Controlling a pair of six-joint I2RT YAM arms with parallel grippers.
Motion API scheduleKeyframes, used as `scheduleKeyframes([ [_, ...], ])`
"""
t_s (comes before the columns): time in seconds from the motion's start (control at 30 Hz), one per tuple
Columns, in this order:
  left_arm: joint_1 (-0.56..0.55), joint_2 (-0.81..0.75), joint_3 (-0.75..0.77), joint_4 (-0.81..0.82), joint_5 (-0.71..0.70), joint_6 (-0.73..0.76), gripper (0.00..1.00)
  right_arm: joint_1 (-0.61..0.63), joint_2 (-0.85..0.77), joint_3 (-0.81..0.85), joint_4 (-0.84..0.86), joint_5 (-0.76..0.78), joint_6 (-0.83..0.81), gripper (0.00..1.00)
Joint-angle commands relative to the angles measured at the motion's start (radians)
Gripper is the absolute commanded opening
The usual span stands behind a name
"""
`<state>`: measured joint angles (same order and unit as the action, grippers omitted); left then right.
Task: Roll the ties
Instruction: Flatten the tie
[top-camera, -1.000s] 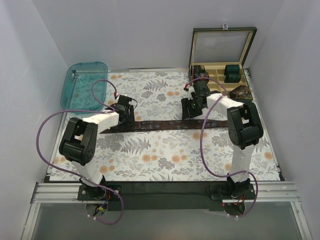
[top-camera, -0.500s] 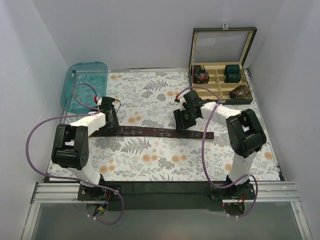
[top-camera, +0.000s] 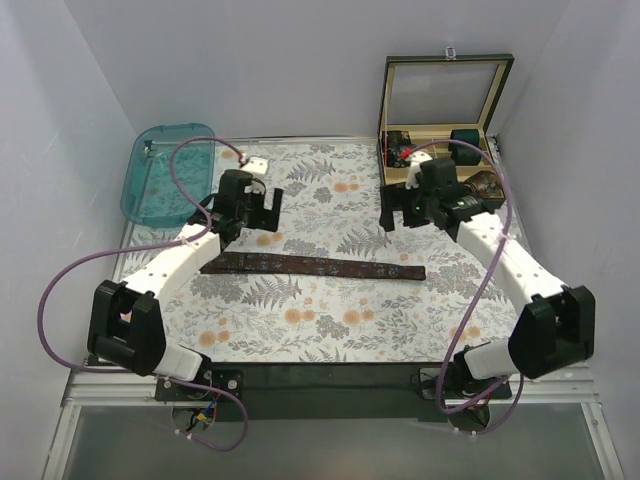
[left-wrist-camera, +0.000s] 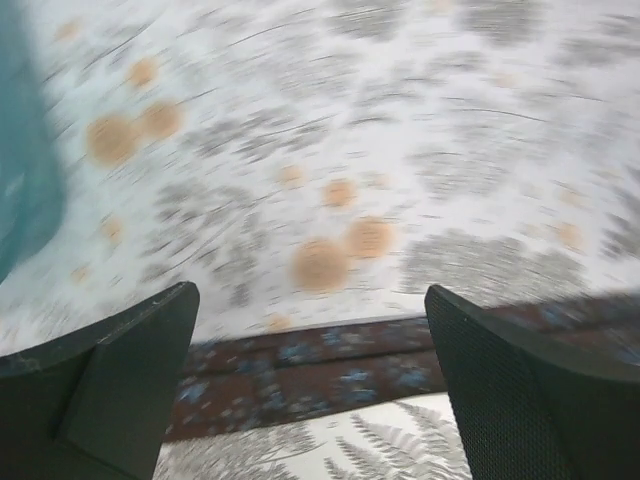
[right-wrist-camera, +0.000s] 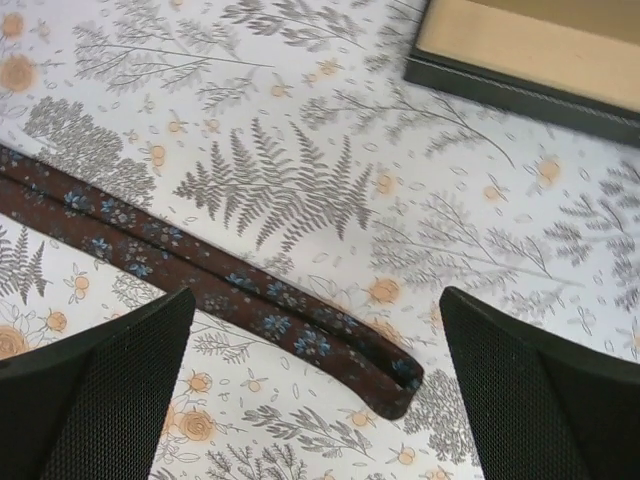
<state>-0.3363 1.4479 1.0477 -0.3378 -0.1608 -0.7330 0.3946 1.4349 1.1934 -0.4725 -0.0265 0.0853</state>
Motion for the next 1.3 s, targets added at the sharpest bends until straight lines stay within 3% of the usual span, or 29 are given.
scheduleKeyframes([
  [0.0, -0.130, -0.020, -0.029, 0.094, 0.220, 0.257, 0.89, -0.112, -0.071, -0.116, -0.029, -0.065, 0.050, 0.99],
  [0.13, -0.262, 0.017, -0.060, 0.146, 0.328, 0.404, 0.89, -0.229, -0.137, -0.253, -0.022, -0.167, 0.086, 0.98],
  [0.3, -0.297, 0.103, -0.034, 0.146, 0.512, 0.500, 0.89, -0.298, -0.153, -0.314, -0.020, -0.243, 0.093, 0.98],
  [0.57, -0.337, 0.255, 0.006, 0.132, 0.622, 0.618, 0.89, -0.342, -0.162, -0.364, -0.015, -0.323, 0.077, 0.97],
  [0.87, -0.345, 0.371, 0.044, 0.125, 0.601, 0.669, 0.87, -0.349, -0.120, -0.362, -0.002, -0.395, 0.076, 0.94],
  [0.97, -0.345, 0.407, 0.057, 0.125, 0.592, 0.672, 0.79, -0.352, -0.114, -0.368, 0.005, -0.409, 0.073, 0.93],
  [1.27, -0.345, 0.493, 0.112, 0.085, 0.601, 0.669, 0.68, -0.350, -0.108, -0.399, 0.026, -0.447, 0.068, 0.91],
])
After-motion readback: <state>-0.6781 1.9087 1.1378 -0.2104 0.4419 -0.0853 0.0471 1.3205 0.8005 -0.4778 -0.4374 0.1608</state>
